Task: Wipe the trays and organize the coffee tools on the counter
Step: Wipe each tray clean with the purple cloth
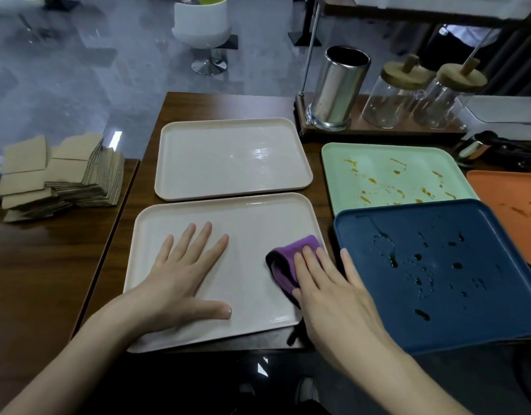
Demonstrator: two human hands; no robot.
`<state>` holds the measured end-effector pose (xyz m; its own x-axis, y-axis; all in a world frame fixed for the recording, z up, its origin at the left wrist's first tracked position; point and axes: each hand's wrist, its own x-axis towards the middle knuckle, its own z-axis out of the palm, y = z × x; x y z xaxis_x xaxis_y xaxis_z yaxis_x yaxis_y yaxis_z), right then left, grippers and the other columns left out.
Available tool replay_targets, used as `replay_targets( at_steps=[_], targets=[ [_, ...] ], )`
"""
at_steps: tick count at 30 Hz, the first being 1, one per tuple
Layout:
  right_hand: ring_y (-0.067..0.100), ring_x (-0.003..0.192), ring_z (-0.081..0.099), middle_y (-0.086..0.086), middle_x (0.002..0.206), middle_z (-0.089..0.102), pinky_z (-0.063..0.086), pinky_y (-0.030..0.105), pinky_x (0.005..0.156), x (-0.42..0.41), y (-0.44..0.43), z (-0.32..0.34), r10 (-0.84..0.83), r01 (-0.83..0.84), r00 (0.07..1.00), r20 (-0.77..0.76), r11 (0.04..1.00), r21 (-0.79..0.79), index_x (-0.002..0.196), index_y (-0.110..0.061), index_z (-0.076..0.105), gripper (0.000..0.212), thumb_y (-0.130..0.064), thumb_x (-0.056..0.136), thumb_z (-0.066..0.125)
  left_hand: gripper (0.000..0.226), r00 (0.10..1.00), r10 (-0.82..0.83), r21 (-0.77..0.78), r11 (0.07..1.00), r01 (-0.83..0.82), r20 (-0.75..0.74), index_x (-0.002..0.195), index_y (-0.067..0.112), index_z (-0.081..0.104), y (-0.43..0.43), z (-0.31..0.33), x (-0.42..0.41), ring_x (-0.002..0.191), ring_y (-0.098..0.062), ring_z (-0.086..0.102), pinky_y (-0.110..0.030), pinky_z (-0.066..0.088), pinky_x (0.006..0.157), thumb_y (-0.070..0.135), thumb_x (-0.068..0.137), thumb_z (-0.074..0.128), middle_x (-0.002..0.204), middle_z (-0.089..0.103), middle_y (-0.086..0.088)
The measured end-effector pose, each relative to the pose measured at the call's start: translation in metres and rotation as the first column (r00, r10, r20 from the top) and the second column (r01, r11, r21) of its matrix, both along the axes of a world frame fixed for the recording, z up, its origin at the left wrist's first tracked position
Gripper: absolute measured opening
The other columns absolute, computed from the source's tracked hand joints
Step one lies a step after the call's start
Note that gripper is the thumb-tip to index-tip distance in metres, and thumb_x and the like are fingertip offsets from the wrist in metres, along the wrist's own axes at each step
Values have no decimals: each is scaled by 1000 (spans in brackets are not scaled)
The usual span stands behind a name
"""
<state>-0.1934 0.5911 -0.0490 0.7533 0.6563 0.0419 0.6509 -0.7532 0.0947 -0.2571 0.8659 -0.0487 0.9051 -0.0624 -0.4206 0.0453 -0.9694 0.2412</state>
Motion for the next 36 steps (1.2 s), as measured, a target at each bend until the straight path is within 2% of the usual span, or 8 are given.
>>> replay_targets(
  at_steps=[5,10,18,21,26,29,33,36],
  targets=[
    [32,145,38,17,153,45,14,51,122,44,31,9,-58,52,993,-100,997,-63,150,0,40,54,-30,106,30,119,1000,1,-5,1000,-1,14,140,57,-36,0,0,0,136,-9,-52,-37,-30,114,110,46,14,150,-50,15],
    [30,154,10,12,167,16,6,41,123,83,56,16,-35,24,984,-174,997,-66,159,-5,11,57,-32,110,19,111,1000,8,21,1000,-9,6,135,60,-39,0,-3,1,135,-10,-53,-41,-29,117,100,62,34,148,-53,16],
    [30,153,17,11,163,29,11,38,124,77,52,15,30,-23,978,-204,999,38,156,-6,28,72,-49,100,13,112,999,33,-6,999,-33,32,137,57,-37,-3,-3,2,136,-14,-52,-42,-27,118,101,59,30,151,-50,12],
    [28,153,21,9,162,33,13,37,123,47,52,13,89,-60,956,-278,992,111,155,-10,35,79,-54,94,12,122,996,72,-7,997,-72,52,142,43,-36,-6,0,2,141,-15,-46,-41,-25,119,92,69,49,152,-47,12],
    [20,139,48,-1,145,57,45,39,109,-14,55,6,233,-188,946,-223,960,205,139,-17,60,54,-44,98,37,137,978,169,-97,983,-157,125,149,28,-34,-10,5,-1,143,-4,-36,-30,-22,118,87,68,60,152,-36,17],
    [17,139,48,-5,145,57,45,36,109,-21,51,5,266,-218,944,-193,947,237,139,-20,60,51,-41,97,39,134,973,145,-43,989,-139,178,155,30,-26,-3,7,-7,146,-3,-32,-31,-23,118,97,65,48,158,-33,16],
    [19,137,50,-4,143,59,46,35,108,-22,53,5,263,-223,950,-169,949,224,136,-17,62,51,-39,97,40,124,944,179,167,959,-231,275,161,33,-9,25,7,-23,151,-15,-29,-50,-24,120,106,61,-1,167,-20,6],
    [19,136,51,-4,142,60,42,35,110,-20,52,3,246,-206,954,-172,953,222,138,-17,61,51,-39,98,38,117,924,278,96,945,-312,264,160,38,-8,36,3,-28,146,-16,-39,-47,-22,120,102,62,-8,167,-22,6]
  ],
)
